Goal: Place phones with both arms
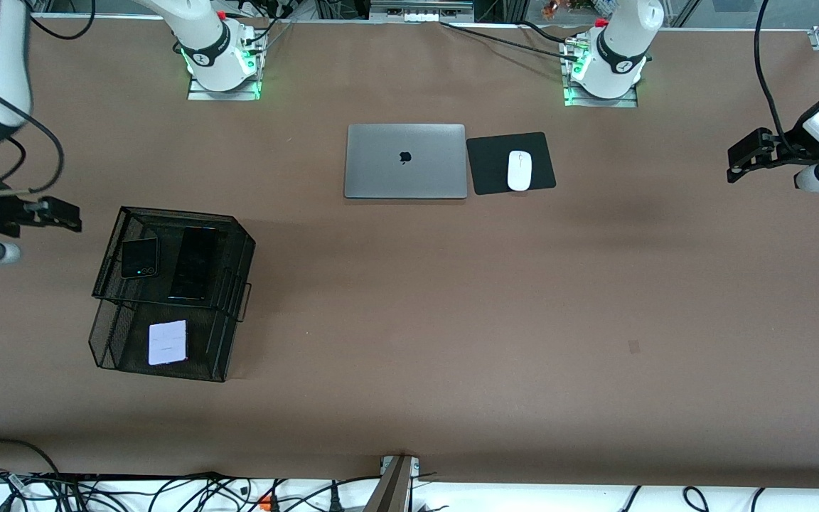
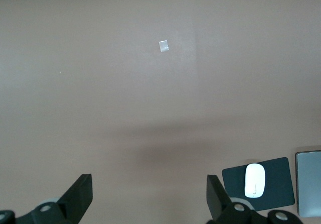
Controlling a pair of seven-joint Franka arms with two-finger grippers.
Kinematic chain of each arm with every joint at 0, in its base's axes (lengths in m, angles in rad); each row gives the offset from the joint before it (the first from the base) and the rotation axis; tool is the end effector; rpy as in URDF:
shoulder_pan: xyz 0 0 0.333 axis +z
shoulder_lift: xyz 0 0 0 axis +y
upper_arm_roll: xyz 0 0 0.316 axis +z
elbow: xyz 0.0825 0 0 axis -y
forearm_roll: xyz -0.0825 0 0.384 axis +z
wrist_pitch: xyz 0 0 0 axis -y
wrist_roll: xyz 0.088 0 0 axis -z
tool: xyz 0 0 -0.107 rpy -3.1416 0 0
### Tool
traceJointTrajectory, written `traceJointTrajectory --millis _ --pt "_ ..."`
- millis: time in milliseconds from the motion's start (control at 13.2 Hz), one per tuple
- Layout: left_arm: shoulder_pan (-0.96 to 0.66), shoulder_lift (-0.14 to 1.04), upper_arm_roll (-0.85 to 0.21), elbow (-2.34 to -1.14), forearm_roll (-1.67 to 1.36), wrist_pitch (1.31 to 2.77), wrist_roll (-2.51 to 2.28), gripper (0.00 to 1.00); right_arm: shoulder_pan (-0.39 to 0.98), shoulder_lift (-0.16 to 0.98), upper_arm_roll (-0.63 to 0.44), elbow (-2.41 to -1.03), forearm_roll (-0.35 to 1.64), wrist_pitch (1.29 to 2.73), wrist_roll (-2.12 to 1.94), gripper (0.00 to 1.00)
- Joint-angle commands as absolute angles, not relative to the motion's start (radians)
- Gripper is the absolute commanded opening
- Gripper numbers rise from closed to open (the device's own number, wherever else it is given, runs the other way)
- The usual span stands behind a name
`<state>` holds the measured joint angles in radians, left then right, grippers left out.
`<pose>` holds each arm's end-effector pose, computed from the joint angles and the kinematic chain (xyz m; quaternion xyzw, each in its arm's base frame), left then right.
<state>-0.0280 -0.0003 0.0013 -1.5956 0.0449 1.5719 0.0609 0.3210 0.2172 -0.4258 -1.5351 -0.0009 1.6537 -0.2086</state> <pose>0.5537 -0.0100 0.6132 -0.9987 0.0441 0.0121 0.0222 0.6135 -0.0413 0.5313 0.9967 0.0545 -0.0462 0.0384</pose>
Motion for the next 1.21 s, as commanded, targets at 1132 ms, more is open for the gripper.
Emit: traceJointTrajectory --millis 1132 --pt "-0.021 0.017 0.003 -1.560 0.031 1.549 0.060 1.00 -0.018 0.035 -0.035 -1.634 -0.057 1.578 -0.054 1.00"
